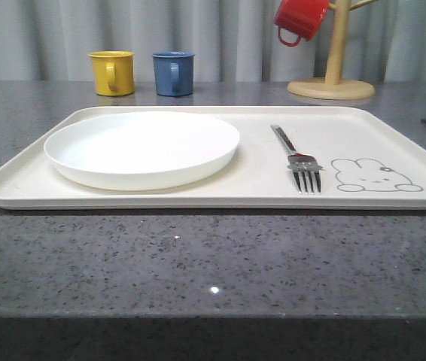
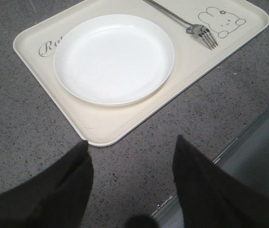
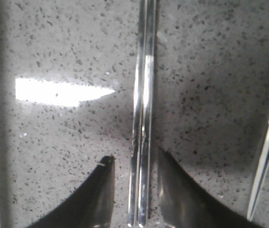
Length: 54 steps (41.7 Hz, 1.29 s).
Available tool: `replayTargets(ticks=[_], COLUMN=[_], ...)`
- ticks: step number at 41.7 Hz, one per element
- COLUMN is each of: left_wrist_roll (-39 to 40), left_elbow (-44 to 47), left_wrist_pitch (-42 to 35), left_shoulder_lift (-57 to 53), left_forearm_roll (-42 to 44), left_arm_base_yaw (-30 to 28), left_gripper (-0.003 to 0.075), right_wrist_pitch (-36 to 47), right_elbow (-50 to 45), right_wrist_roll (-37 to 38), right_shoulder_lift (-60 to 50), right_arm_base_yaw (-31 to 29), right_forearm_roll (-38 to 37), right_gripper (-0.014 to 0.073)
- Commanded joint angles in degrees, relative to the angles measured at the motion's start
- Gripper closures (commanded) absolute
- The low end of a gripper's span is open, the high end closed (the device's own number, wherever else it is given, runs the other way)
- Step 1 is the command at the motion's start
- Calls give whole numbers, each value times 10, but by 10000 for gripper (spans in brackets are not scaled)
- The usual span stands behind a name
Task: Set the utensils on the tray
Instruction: 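Return the right gripper and grasp the steel chopsticks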
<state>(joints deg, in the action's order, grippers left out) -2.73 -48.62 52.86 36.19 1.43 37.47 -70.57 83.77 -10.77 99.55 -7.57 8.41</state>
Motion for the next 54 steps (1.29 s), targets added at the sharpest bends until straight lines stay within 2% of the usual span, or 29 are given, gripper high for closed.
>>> replayTargets(ticks=[1,54], left_wrist_roll=[4,4], left_elbow=[-14,-14], left_wrist_pitch=[-41,-41], left_shoulder_lift=[2,2], left_forearm_roll=[-4,-4], left_arm_base_yaw=[5,5], left_gripper=[356,356], right_wrist_pitch=[-6,13], right_elbow=[12,12], right_wrist_roll=[-7,-7], right_shoulder_lift=[-12,3], right_arm_base_yaw=[-2,-2], right_forearm_roll=[6,13], right_gripper=[330,330])
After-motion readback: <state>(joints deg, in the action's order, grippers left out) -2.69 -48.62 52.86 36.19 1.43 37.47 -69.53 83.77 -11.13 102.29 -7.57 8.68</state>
